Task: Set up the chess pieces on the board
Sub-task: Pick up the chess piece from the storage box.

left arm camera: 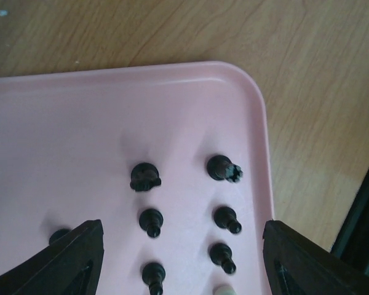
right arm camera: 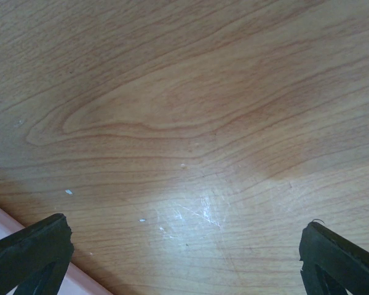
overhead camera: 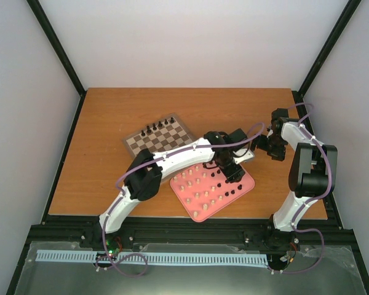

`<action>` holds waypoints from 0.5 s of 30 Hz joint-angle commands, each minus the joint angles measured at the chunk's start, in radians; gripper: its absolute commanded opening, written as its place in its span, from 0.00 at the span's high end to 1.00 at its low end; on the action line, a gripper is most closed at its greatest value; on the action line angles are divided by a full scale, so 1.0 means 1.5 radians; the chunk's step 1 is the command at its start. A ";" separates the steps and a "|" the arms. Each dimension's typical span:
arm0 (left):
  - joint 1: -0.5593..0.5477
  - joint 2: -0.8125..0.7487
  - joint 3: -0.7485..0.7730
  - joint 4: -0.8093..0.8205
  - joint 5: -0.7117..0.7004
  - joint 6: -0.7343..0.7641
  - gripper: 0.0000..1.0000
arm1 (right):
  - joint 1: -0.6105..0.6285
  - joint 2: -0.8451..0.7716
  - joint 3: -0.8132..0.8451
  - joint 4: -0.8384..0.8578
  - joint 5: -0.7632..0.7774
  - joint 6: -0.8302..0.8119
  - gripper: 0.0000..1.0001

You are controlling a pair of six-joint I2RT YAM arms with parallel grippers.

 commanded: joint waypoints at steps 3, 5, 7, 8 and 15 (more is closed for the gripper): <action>-0.004 0.071 0.084 -0.021 0.010 0.004 0.30 | -0.003 -0.001 0.016 0.001 -0.003 -0.001 0.00; -0.004 0.086 0.095 -0.019 0.004 -0.001 0.34 | -0.003 -0.002 0.016 0.001 -0.003 -0.001 0.00; -0.005 0.097 0.100 -0.016 -0.004 -0.004 0.37 | -0.003 -0.003 0.015 0.001 -0.002 -0.001 0.00; -0.005 0.102 0.103 -0.014 -0.011 -0.005 0.40 | -0.003 -0.005 0.014 0.002 -0.004 -0.001 0.00; -0.005 0.119 0.100 -0.010 -0.039 -0.016 0.51 | -0.004 -0.011 0.002 0.007 -0.009 0.001 0.00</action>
